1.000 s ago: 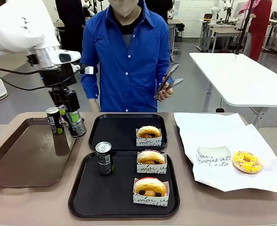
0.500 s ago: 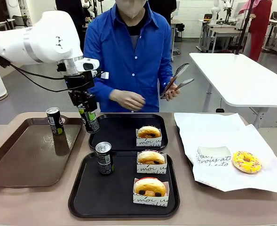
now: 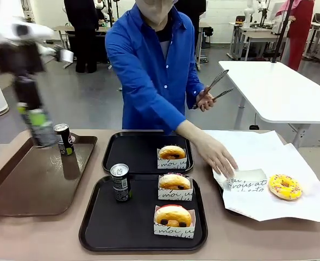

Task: Set up donuts and drinks on trays.
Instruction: Pick up one Pepsi coke from the Handle tray and place it on the Flat Tray without a Pepsi coke.

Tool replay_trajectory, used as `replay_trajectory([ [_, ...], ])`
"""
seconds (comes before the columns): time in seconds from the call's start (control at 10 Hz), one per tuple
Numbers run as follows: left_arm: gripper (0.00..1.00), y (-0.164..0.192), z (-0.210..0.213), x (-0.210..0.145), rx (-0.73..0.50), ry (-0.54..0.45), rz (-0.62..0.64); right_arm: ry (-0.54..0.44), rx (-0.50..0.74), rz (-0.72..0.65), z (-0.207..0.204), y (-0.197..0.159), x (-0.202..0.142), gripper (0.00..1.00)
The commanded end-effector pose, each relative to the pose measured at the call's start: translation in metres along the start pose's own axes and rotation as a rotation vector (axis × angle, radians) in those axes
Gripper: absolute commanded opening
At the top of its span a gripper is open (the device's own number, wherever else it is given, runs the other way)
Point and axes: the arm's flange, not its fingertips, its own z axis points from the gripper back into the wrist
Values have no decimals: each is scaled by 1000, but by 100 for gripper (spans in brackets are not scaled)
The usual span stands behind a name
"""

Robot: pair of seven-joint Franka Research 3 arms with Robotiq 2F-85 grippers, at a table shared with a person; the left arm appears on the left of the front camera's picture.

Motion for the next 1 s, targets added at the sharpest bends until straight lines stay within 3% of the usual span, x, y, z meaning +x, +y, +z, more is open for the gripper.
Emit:
replay_trajectory([
  [0.0,59,9,-20,2,34,-43,22,-12,30,20,0,1,2,100],
  [0.1,59,0,0,0,0,0,0,-12,30,20,0,1,2,100],
  [0.9,59,0,0,0,0,0,0,-12,30,20,0,1,2,100],
])
